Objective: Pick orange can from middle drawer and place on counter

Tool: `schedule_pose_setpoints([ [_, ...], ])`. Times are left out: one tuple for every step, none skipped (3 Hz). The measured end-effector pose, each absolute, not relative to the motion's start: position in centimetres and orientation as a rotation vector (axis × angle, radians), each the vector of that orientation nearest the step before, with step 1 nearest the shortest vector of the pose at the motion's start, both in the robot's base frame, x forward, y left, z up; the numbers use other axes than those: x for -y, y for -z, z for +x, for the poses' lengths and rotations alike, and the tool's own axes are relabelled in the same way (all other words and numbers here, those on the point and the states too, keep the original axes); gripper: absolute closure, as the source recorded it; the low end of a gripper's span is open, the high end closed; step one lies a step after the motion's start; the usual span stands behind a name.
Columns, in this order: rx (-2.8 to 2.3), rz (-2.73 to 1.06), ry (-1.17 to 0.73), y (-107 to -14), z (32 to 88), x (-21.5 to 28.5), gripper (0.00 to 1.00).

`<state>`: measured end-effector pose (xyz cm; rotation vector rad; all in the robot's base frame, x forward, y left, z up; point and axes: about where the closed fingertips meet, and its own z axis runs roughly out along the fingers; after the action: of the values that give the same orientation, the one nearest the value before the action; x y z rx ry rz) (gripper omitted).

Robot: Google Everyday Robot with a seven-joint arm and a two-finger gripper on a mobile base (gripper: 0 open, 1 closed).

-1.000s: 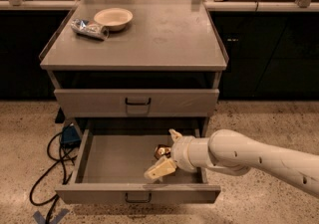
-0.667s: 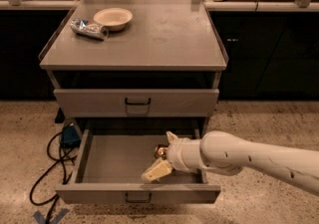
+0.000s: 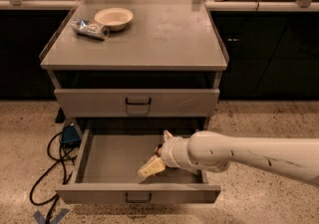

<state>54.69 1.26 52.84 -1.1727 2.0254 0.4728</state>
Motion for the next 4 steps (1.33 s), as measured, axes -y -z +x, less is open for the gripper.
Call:
schedule_pose_setpoints([
  [-2.025, -1.189, -0.468, -52.3, 54.5, -1.8, 0.00],
  [-2.036, -1.225, -0.514, -49.8, 55.7, -3.1, 0.00],
  [-2.047, -1.243, -0.634, -46.3, 58.3, -4.2, 0.00],
  [-2.070, -1.231, -0.719, -44.0, 61.2, -4.5, 0.00],
])
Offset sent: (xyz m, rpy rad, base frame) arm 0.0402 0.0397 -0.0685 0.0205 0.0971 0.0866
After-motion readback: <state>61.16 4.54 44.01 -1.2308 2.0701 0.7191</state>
